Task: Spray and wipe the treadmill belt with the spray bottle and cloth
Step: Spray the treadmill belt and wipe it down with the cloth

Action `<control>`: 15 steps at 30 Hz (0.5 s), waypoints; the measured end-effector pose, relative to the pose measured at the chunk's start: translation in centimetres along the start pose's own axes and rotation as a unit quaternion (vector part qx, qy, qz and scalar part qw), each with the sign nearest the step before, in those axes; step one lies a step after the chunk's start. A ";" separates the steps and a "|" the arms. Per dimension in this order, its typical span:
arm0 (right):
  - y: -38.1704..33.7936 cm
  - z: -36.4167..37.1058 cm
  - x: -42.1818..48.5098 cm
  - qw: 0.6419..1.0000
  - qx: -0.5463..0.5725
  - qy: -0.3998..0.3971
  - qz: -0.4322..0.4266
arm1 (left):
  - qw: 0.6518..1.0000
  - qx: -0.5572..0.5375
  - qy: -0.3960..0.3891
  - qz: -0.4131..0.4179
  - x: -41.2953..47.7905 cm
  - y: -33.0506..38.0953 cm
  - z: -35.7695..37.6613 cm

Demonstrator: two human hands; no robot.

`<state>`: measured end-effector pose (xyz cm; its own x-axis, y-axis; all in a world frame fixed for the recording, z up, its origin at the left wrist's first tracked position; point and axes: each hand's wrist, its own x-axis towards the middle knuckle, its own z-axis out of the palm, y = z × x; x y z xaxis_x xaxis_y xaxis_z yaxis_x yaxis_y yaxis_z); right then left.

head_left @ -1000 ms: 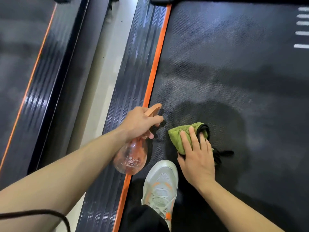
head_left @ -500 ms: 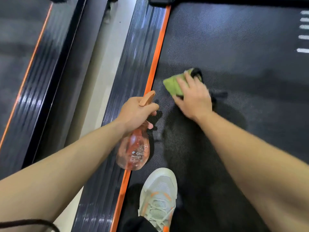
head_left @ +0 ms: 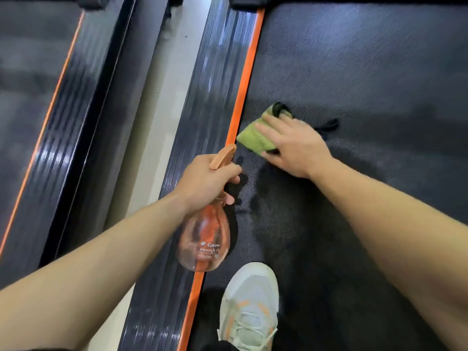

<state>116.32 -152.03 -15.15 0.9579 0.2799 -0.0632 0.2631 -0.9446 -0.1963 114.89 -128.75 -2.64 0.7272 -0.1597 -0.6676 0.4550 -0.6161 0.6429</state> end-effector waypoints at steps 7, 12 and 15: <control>-5.2 1.1 -5.3 0.995 0.027 0.047 0.085 | 0.999 0.025 -0.024 -0.002 -0.4 0.0 0.4; -8.1 2.2 -16.8 0.998 0.012 -0.039 -0.050 | 0.996 0.061 -0.058 0.012 0.2 1.6 3.1; -4.8 1.8 -19.4 0.999 0.001 -0.030 0.029 | 0.989 0.110 -0.098 0.032 0.1 2.7 4.6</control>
<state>96.29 -152.62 -14.71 0.9631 0.2337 -0.1336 0.2062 -0.9595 -0.1920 113.76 -133.98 -2.70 0.6272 -0.3372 -0.7021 0.2725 -0.7495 0.6034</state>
